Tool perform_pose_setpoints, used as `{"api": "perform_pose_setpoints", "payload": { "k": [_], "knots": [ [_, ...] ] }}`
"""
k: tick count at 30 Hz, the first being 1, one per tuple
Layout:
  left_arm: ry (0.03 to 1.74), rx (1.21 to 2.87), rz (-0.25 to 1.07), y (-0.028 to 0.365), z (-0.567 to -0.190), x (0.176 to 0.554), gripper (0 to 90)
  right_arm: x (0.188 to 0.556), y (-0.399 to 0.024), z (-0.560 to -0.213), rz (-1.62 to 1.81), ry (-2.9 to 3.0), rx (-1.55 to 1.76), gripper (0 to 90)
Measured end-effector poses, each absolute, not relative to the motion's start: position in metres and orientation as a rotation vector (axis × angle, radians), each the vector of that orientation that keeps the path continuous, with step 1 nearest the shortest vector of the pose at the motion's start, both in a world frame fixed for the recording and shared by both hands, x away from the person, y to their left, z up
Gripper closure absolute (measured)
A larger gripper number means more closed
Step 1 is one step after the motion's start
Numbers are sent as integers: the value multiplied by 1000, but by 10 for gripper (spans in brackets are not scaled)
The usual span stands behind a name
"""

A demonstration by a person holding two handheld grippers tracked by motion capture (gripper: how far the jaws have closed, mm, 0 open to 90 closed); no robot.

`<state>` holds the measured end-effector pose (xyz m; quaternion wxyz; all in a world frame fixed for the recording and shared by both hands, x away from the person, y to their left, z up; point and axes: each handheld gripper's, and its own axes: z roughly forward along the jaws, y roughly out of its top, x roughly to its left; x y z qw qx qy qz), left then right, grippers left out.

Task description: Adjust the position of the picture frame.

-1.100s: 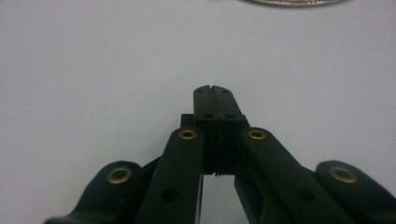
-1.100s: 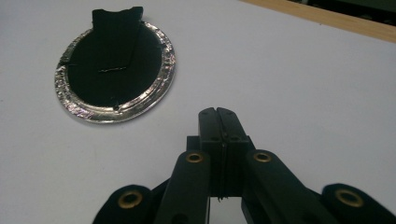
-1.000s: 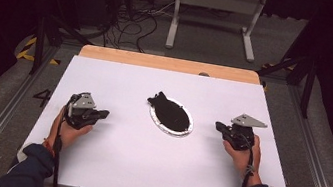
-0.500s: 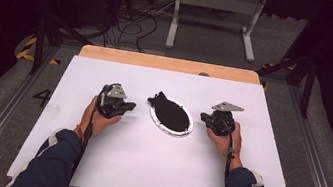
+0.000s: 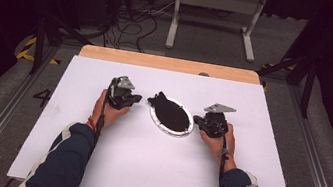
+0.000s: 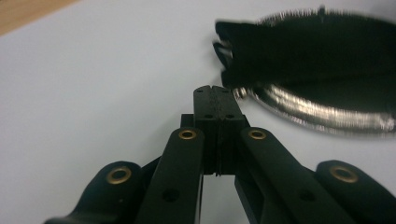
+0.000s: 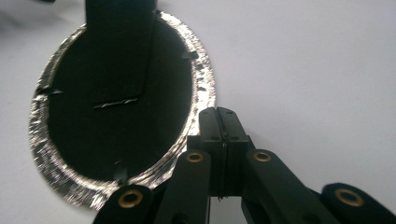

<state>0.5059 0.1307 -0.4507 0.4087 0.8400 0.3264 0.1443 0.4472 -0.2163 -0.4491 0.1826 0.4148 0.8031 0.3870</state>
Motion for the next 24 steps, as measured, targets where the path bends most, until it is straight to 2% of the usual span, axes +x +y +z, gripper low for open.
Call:
{"api": "perform_pose_setpoints", "payload": {
  "k": [8,24],
  "knots": [
    [814,2071,337,115,-432,530,898,410,-209,-447,1188,2348,1071,900],
    [872,2213,372,78,-454,549,886,386,-171,-452,1176,2464,899,900]
  ]
}}
